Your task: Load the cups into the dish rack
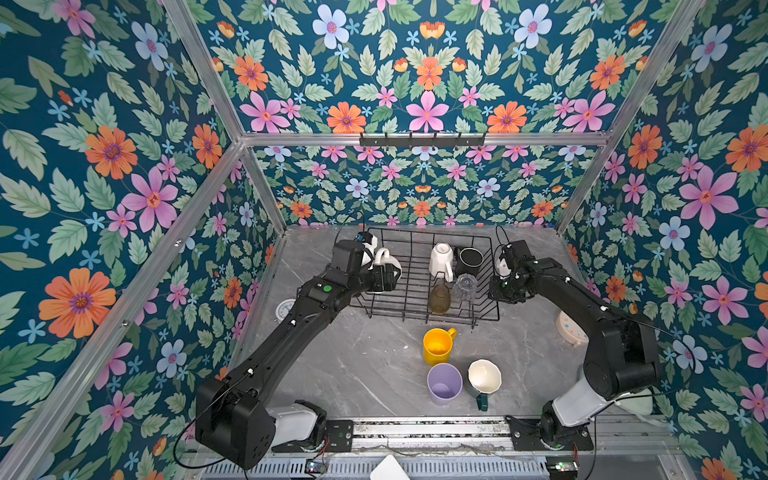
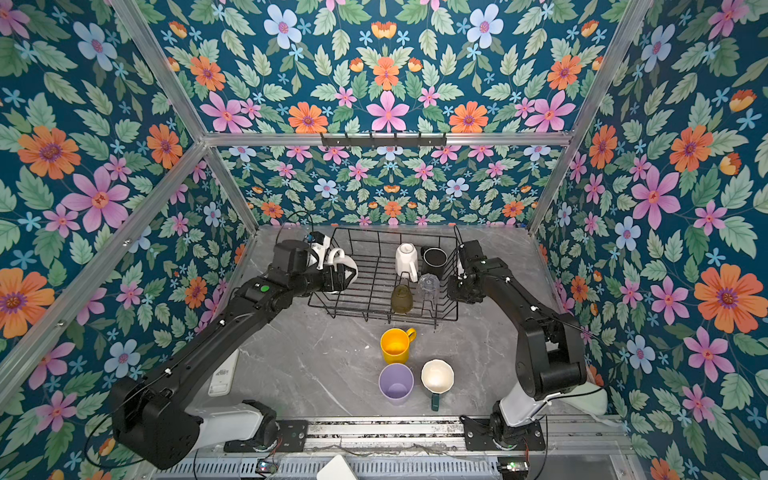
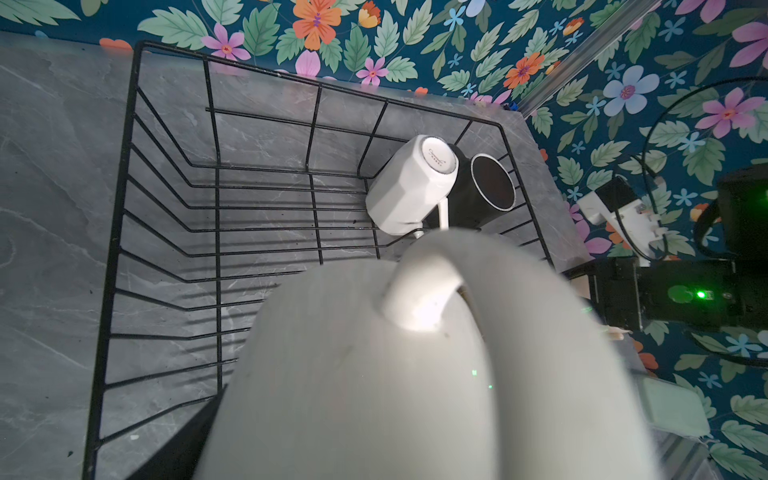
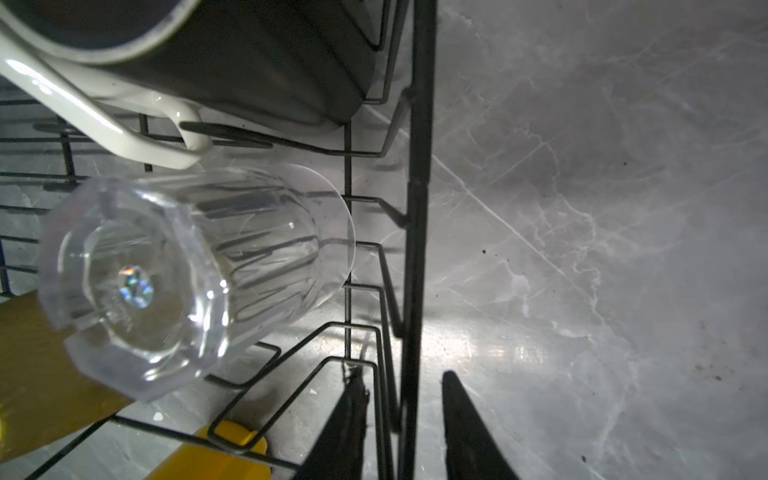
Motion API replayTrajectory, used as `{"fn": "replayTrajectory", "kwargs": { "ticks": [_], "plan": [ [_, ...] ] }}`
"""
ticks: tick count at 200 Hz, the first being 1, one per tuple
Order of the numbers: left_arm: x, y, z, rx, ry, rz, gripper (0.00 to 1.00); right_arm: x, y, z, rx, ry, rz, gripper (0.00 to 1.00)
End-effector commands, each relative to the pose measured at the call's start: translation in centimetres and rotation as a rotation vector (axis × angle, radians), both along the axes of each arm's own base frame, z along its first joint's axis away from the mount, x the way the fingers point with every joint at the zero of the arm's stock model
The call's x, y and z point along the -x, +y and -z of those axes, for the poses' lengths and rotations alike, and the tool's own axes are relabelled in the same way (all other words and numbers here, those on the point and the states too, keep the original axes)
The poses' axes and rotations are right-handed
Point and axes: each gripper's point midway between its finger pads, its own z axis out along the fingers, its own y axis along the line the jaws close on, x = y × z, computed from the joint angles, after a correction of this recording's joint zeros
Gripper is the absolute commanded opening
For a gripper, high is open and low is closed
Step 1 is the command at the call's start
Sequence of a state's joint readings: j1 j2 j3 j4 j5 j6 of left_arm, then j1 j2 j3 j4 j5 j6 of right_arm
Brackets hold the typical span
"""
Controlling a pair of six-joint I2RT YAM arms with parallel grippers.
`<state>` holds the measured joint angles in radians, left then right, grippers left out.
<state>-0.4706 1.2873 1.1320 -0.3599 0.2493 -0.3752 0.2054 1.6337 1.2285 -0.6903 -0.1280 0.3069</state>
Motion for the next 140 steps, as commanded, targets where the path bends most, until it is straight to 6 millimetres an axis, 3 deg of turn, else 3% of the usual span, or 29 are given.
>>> {"fn": "replayTrajectory", "kwargs": {
  "ticks": [1, 77, 140],
  "plan": [
    [-0.7, -0.3, -1.6, 0.017, -0.063, 0.005, 0.0, -0.6, 0.0, 0.0, 0.008, -0.014, -0.013, 0.2],
    [-1.5, -0.3, -1.6, -0.019, -0.059, 0.003, 0.0, -0.2, 0.2, -0.2, 0.027, -0.023, -0.077, 0.0],
    [-1.9, -0.3, -0.3, -0.07, -0.01, 0.004, 0.0, 0.5, 1.4, 0.2, 0.053, -0.017, -0.154, 0.0]
  ]
}}
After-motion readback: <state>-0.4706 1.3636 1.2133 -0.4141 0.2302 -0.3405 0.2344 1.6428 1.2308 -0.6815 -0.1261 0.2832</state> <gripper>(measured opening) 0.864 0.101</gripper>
